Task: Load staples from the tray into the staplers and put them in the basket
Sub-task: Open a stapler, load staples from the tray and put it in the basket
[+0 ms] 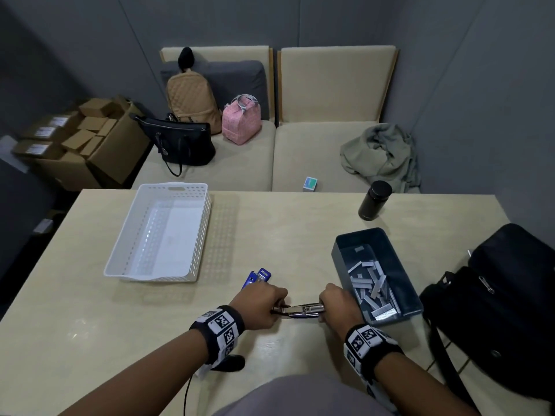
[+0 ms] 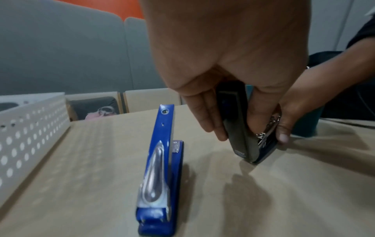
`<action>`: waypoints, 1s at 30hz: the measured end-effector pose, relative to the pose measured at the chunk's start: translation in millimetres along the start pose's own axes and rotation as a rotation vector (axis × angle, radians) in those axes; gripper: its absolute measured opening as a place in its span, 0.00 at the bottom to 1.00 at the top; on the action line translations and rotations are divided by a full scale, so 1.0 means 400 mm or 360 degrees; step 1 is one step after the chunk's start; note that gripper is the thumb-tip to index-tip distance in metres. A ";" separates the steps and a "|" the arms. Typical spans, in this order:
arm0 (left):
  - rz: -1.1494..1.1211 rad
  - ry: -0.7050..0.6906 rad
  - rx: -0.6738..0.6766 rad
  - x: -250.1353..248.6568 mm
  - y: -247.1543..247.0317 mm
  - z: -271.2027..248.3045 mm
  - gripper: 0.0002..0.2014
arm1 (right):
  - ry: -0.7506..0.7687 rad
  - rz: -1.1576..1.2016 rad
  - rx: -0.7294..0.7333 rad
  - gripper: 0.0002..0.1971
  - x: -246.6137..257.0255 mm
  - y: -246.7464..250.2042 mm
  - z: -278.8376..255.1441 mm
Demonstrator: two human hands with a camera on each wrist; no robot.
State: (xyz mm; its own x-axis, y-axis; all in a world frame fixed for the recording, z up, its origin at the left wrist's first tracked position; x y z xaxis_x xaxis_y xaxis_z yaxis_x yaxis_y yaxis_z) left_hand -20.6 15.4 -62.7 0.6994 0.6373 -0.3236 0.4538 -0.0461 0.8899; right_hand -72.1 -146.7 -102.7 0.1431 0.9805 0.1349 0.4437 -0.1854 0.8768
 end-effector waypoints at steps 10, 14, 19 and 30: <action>0.0416 -0.0115 0.0214 -0.002 -0.097 0.010 0.16 | 0.0134 -0.0188 0.0047 0.12 -0.017 -0.032 -0.034; 0.0382 -0.0102 0.0164 -0.028 -0.115 0.029 0.14 | 0.0164 -0.0148 0.0106 0.10 -0.012 -0.030 -0.050; 0.0425 -0.0165 0.0144 -0.054 -0.125 0.074 0.13 | 0.0276 0.0061 -0.0097 0.13 0.010 0.056 -0.067; 0.0288 -0.0048 0.0204 -0.063 -0.111 0.103 0.10 | -0.0320 0.0592 -0.0581 0.09 -0.324 0.211 0.015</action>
State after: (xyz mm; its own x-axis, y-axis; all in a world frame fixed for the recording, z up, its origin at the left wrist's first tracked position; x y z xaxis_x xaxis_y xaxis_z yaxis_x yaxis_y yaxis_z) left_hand -35.6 -30.4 -107.2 0.7909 0.5868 -0.1735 0.3847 -0.2563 0.8868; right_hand -47.9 -289.8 -49.0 0.4134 0.8149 0.4064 0.0009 -0.4467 0.8947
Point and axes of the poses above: each hand's wrist, its own z-axis towards the middle knuckle, its own y-axis out of the back of the hand, x = y × z, the point moved 6 cm from there along z, towards the middle knuckle, and after that the axes turned 1 degree about x, right-handed, at the moved point
